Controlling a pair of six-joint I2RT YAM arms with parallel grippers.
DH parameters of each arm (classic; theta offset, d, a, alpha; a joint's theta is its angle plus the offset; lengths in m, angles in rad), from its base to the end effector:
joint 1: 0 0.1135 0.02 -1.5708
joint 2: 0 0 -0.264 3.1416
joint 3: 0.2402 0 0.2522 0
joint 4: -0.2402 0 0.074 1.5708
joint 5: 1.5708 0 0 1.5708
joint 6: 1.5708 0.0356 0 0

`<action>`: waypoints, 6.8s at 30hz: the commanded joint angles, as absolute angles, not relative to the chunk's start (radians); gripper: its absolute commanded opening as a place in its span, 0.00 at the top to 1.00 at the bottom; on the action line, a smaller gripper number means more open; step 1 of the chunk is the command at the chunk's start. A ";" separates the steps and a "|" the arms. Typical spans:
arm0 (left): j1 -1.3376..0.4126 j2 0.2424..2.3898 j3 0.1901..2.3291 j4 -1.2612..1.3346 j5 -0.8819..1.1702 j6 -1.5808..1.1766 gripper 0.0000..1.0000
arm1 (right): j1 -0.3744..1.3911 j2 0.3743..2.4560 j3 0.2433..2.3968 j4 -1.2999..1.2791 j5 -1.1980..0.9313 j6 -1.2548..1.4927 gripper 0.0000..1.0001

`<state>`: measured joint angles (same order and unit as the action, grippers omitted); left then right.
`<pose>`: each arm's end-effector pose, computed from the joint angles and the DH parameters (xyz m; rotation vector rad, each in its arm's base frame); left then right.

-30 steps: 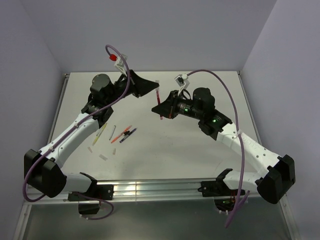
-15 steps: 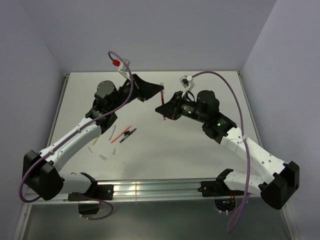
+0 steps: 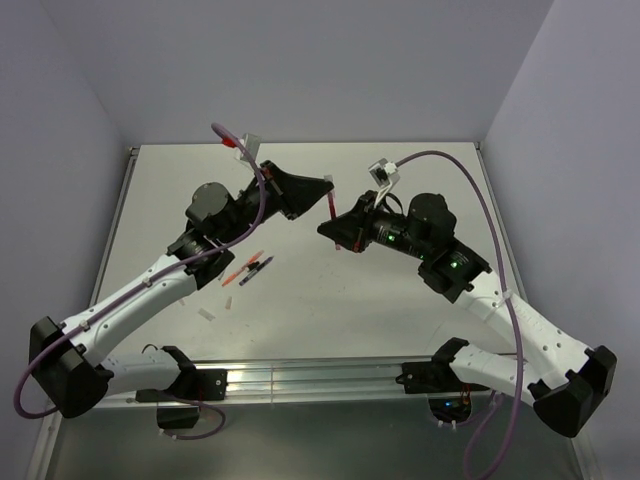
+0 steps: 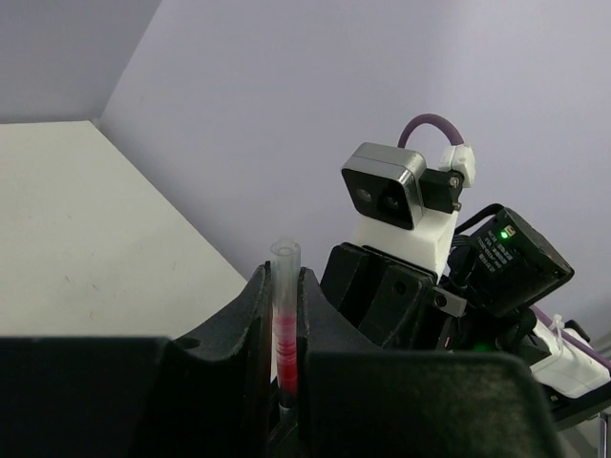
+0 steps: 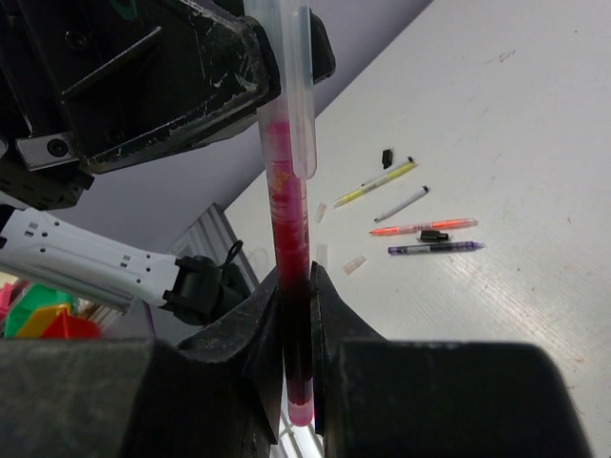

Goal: Insert the pens into the pen caps
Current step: Insert the pen cap onto the pen, then press the pen cap onto the pen.

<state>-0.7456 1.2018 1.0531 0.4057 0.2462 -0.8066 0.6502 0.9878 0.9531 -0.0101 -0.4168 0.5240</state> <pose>0.2005 -0.1969 0.4104 0.1897 1.4668 -1.4555 0.1728 0.1495 0.3806 -0.4569 1.6997 1.2175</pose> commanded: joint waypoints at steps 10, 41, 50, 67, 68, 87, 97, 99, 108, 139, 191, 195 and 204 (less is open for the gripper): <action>-0.908 1.068 0.920 0.367 0.430 -0.696 1.00 | 0.621 0.908 0.936 0.135 -0.287 0.474 1.00; -1.094 1.075 0.865 0.233 0.275 -0.595 1.00 | 0.621 0.864 0.992 0.100 -0.225 0.423 1.00; -1.118 1.075 0.836 0.201 0.239 -0.586 1.00 | 0.620 0.857 1.000 0.092 -0.213 0.422 1.00; -1.152 1.109 0.798 0.204 0.213 -0.588 1.00 | 0.620 0.882 1.060 0.098 -0.213 0.423 1.00; -1.157 1.112 0.796 0.204 0.207 -0.588 1.00 | 0.620 0.884 1.065 0.098 -0.213 0.422 1.00; -1.183 1.097 0.742 0.189 0.229 -0.604 1.00 | 0.618 0.907 1.118 0.086 -0.195 0.385 1.00; -1.212 1.089 0.724 0.192 0.221 -0.614 1.00 | 0.618 0.919 1.146 0.086 -0.207 0.384 1.00; -1.215 1.085 0.724 0.189 0.204 -0.611 1.00 | 0.617 0.925 1.154 0.077 -0.222 0.385 1.00; -1.216 0.944 0.828 0.005 0.005 -0.565 0.92 | 0.617 0.900 1.123 0.034 -0.281 0.377 1.00; -0.804 1.104 1.396 -0.081 0.411 -0.449 0.30 | 0.663 0.871 0.954 0.094 -0.663 0.476 1.00; -0.792 1.186 1.391 -0.009 0.526 -0.514 0.66 | 0.741 0.948 1.045 0.040 -0.601 0.410 1.00; -0.790 1.187 1.391 0.023 0.528 -0.515 0.65 | 0.741 0.950 1.042 0.037 -0.600 0.408 1.00; -0.785 1.195 1.396 0.023 0.537 -0.518 0.73 | 0.741 0.948 1.039 0.035 -0.600 0.405 1.00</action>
